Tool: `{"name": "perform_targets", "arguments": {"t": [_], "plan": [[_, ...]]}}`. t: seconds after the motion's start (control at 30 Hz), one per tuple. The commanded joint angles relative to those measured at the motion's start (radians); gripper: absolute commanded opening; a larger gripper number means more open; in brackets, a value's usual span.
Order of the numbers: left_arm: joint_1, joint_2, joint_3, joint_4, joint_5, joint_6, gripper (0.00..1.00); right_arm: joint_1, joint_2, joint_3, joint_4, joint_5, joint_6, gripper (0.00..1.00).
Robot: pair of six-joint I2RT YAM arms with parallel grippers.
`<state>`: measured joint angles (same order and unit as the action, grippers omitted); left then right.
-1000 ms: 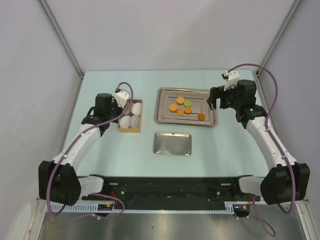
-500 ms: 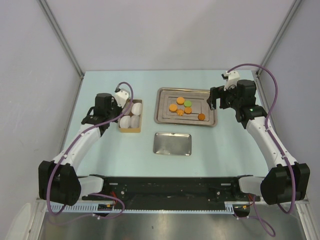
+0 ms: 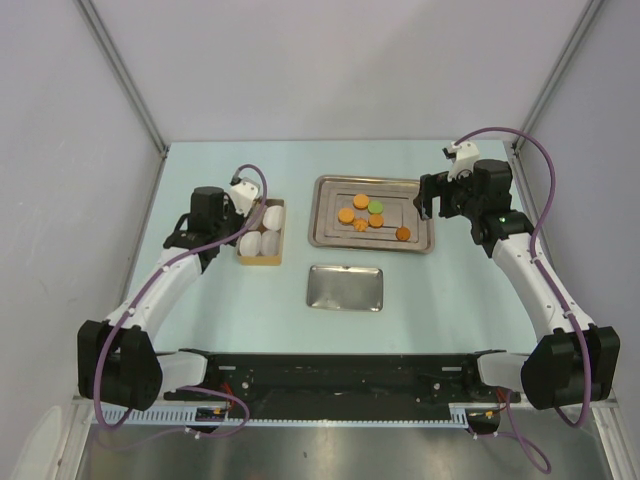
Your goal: Pack the cookies
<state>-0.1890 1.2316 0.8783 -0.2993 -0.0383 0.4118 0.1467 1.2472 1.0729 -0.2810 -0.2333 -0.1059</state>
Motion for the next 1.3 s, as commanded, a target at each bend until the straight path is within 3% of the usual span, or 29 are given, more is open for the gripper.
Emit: {"name": "perform_targets", "arguments": {"t": [0.0,1.27], "plan": [[0.008,-0.007,-0.005,0.042,0.009,0.015,0.38,0.004,-0.012,0.013,0.011,0.008,-0.008,1.0],[0.008,-0.063,-0.01,0.048,0.006,-0.01,0.44,-0.001,-0.012,0.012,0.009,0.003,-0.008,1.0]]}}
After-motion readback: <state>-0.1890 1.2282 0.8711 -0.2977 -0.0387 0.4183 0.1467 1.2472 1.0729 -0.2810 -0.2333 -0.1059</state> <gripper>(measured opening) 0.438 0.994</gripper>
